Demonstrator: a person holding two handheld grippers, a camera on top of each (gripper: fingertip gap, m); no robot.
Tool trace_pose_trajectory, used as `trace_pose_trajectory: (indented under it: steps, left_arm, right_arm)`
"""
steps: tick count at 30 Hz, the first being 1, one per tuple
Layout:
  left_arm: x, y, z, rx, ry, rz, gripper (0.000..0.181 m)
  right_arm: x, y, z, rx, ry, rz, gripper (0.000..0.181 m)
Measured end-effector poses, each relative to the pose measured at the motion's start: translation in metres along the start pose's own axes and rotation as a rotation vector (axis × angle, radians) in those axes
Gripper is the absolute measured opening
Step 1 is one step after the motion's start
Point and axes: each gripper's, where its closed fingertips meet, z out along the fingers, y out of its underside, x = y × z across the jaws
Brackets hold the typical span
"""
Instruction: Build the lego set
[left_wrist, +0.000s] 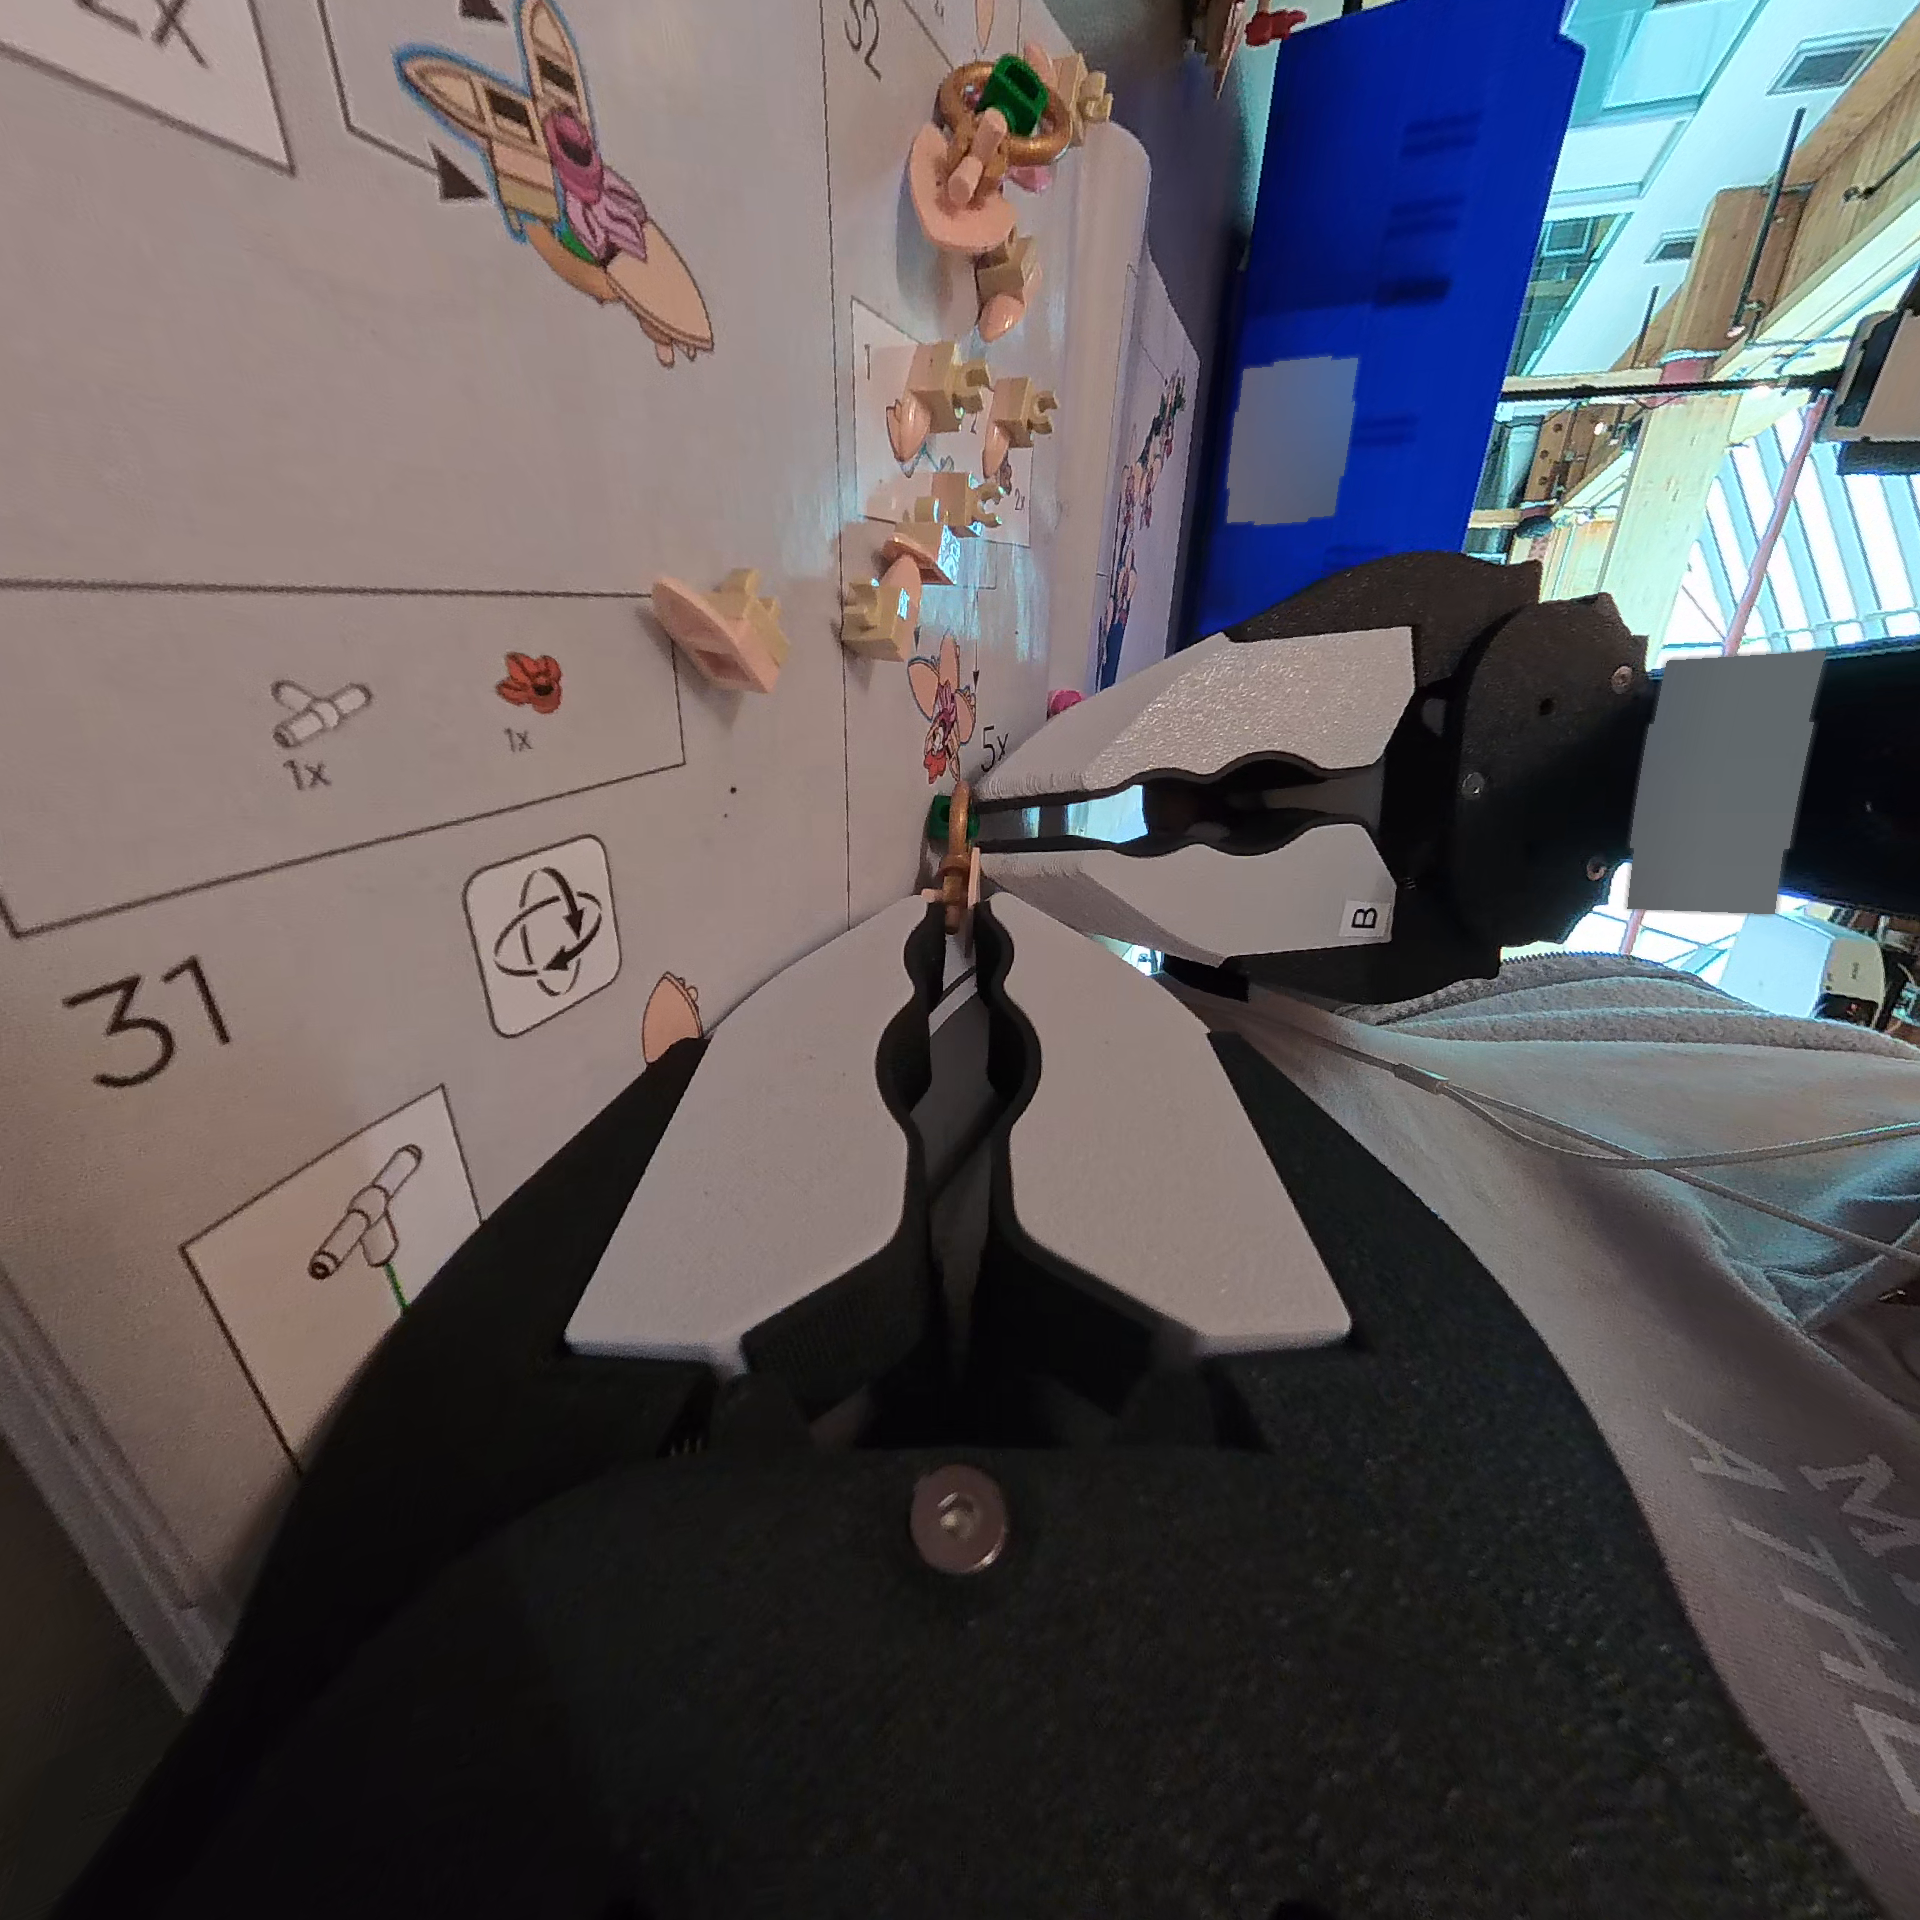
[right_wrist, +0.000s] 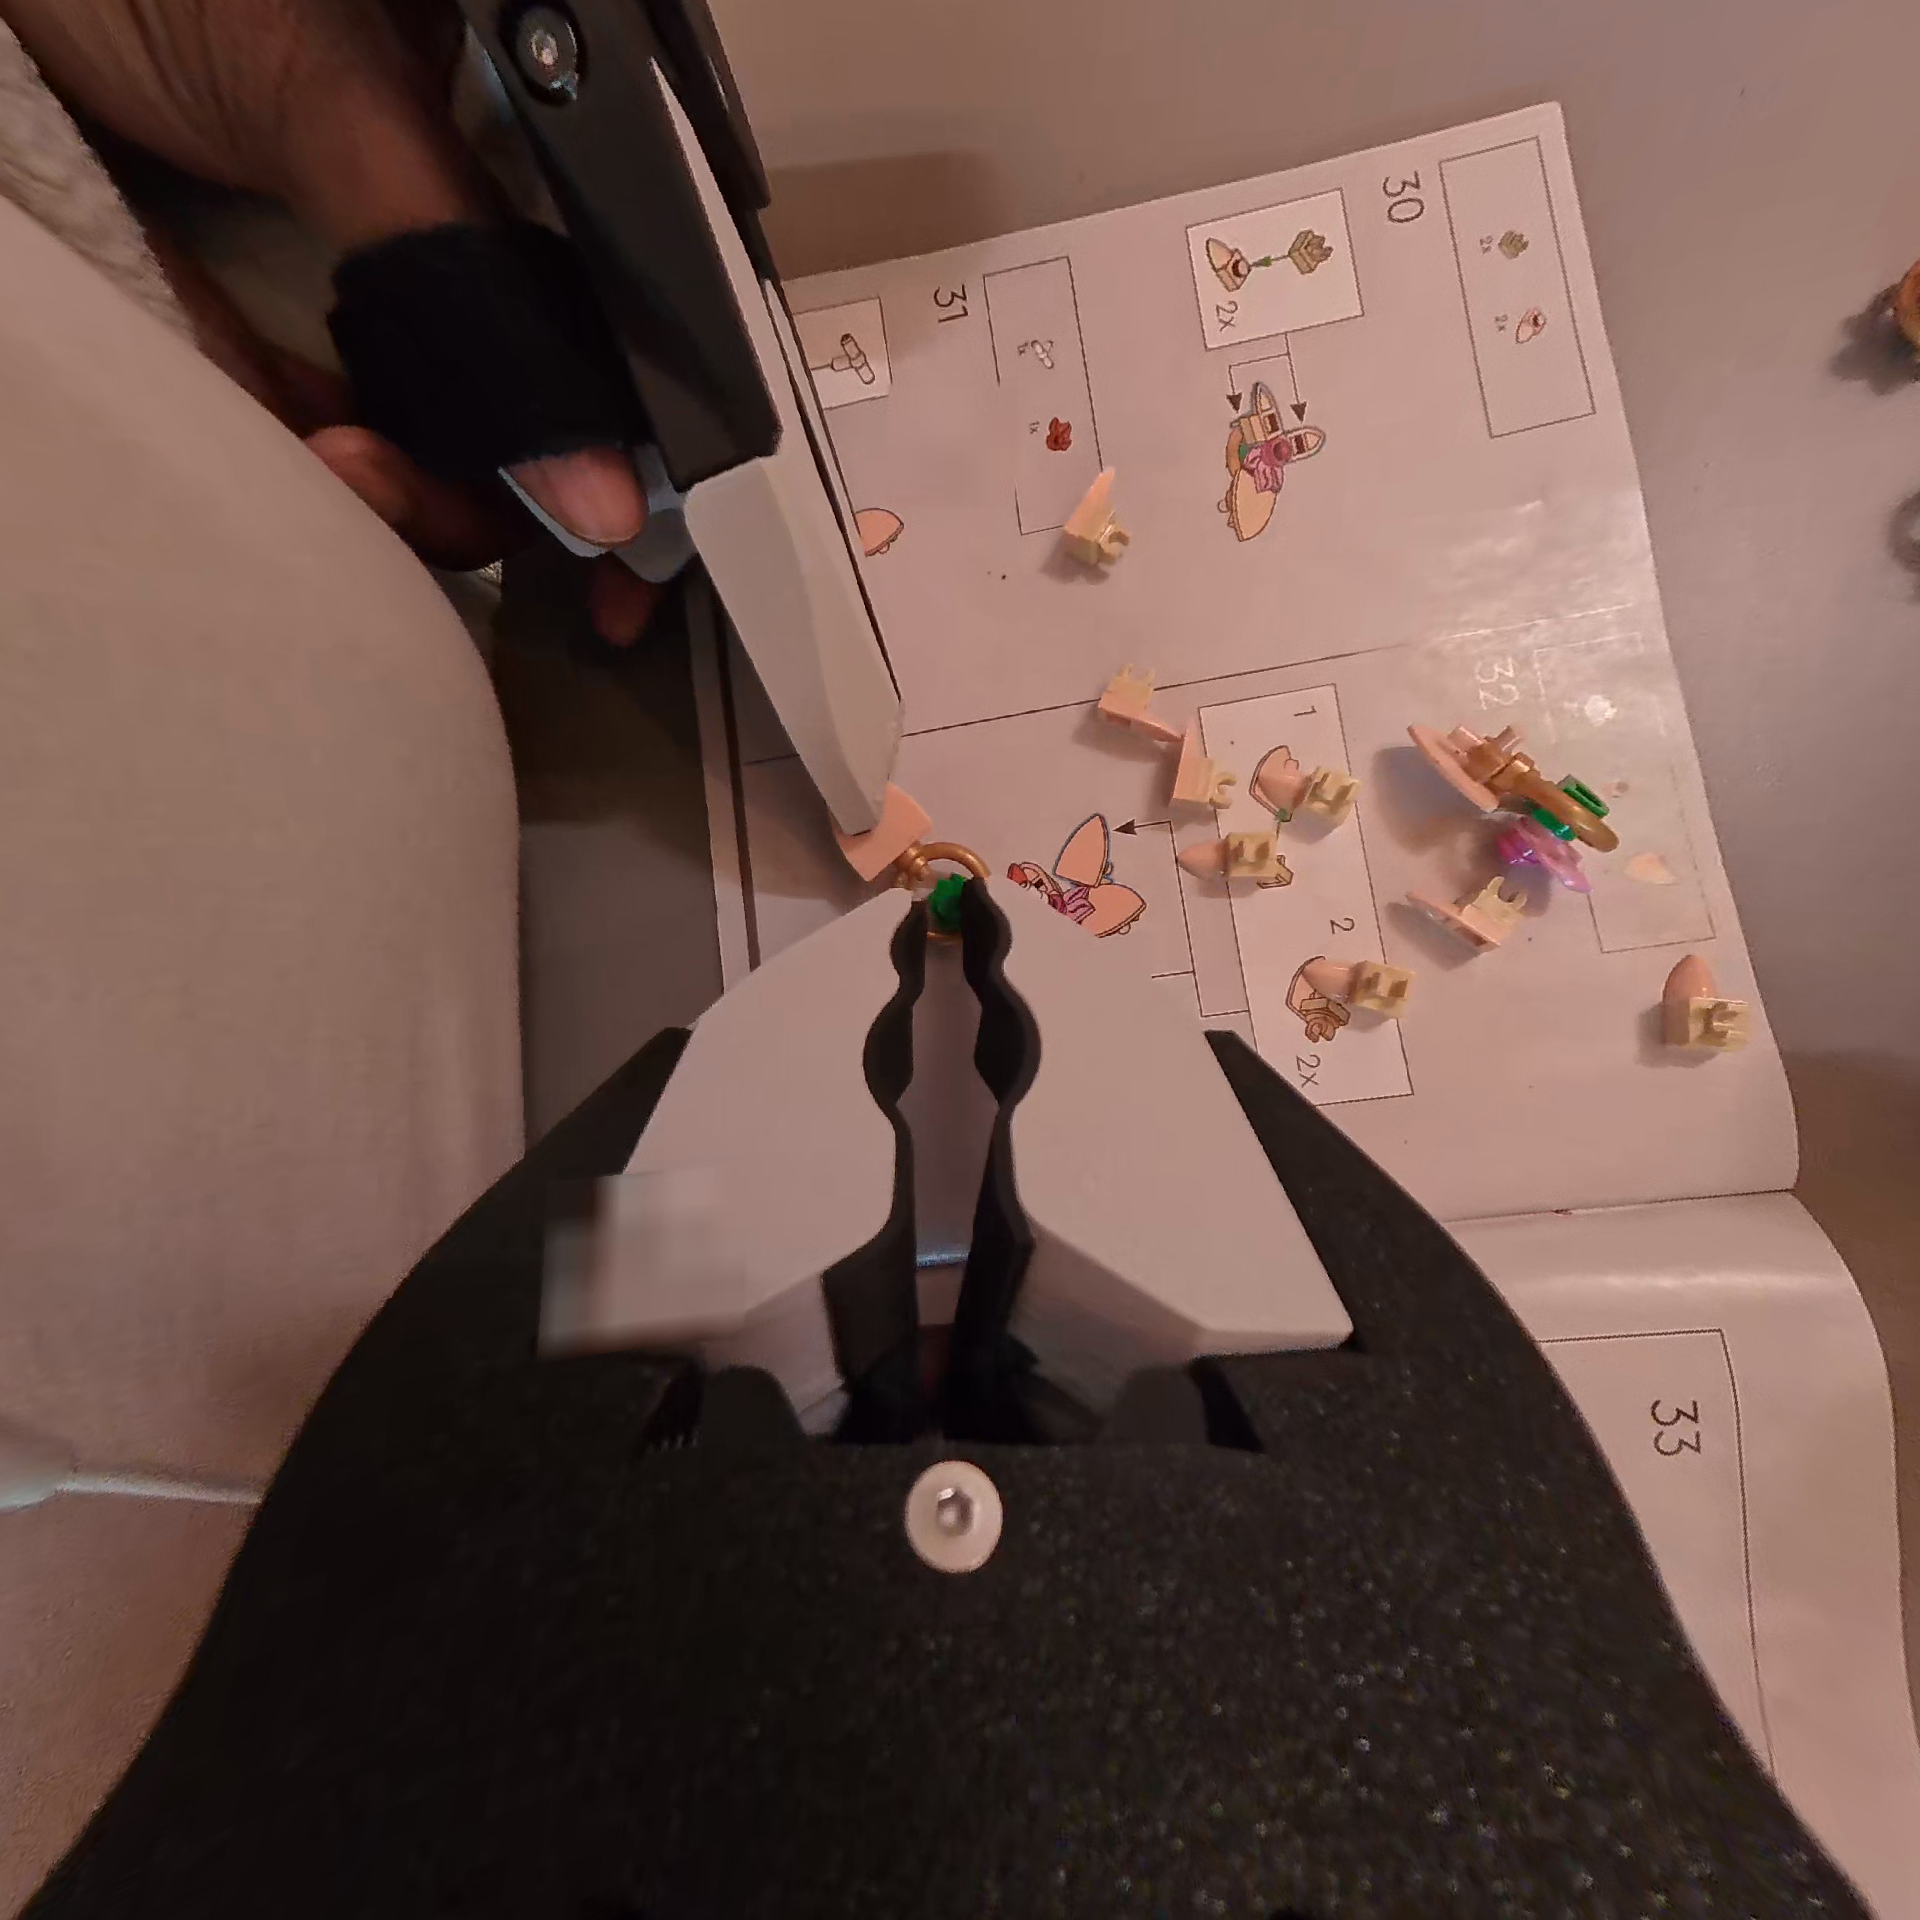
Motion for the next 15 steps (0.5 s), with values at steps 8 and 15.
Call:
trace_pose_trajectory:
  steps: [8,15]
  left_arm:
    - [0.0001,0.0000,0.0001,0.000,-0.001,0.001,0.005]
    - [0.0001,0.0004,0.0002,-0.004,0.000,0.002,0.005]
  right_arm:
    - [0.0013,0.0016,0.0008,-0.013,0.014,-0.012,0.006]
    - [0.0003,0.0027,0.0011,-0.019,0.000,-0.042,0.004]
